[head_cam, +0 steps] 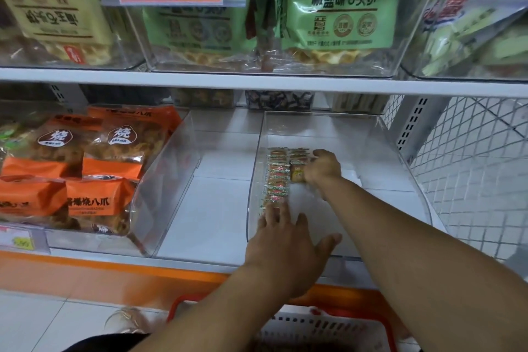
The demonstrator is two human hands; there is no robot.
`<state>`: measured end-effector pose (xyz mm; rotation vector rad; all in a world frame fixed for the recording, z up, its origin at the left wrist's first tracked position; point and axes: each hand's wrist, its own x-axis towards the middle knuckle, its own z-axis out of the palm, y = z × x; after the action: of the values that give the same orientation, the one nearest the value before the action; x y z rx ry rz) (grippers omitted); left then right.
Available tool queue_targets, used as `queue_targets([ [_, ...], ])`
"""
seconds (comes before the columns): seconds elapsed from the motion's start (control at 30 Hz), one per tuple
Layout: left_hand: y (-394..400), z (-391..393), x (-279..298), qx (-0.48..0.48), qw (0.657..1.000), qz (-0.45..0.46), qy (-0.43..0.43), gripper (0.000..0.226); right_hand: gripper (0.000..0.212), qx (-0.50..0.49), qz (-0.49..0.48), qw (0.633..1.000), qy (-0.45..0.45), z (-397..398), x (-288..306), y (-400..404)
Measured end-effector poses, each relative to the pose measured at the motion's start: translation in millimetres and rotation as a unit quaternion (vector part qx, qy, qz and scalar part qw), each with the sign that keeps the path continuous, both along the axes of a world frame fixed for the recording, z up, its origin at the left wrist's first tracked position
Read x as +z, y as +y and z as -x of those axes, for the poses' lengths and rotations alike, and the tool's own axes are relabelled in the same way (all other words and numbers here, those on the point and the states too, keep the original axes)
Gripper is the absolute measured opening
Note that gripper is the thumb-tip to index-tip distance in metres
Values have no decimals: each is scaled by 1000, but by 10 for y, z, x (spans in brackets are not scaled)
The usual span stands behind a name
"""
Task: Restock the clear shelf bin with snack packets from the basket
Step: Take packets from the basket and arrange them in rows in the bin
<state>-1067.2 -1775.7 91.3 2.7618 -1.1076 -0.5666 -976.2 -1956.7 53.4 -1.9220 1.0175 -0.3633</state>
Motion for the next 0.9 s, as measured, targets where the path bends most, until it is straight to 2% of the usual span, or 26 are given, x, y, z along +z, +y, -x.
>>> queue_targets([
  [0.13,-1,-2,-21,-17,1000,2,-5,82,22,25,-17,999,31,4,-38,34],
  [0.3,35,-15,-6,-19,999,38,-5,77,33,53,-46,997,22,12,-25,-41],
  [0.47,189,55,84,-18,981,191,-37,51,50,83,-11,996,11,205,184,-24],
  [0.53,298,133,180,-21,963,261,-72,37,50,72,34,996,-47,363,369,78],
  [0.57,354,179,238,-25,952,292,-85,27,51,63,62,990,-114,461,486,180],
  [0.6,414,232,275,-34,945,311,-91,18,51,52,104,972,-203,584,588,309],
  [0.67,563,325,263,-48,940,321,-105,18,46,85,234,901,-357,861,705,663],
  [0.73,762,415,146,-74,937,317,-129,19,38,181,322,829,-419,1172,603,1089],
  [0.77,867,454,45,-87,936,315,-133,19,37,222,333,808,-433,1318,503,1270],
  [0.83,1060,534,-222,-94,943,302,-104,16,34,257,305,808,-433,1572,258,1506],
  [0.9,1208,585,-598,-85,973,212,-27,15,28,262,278,832,-401,1795,-84,1595],
])
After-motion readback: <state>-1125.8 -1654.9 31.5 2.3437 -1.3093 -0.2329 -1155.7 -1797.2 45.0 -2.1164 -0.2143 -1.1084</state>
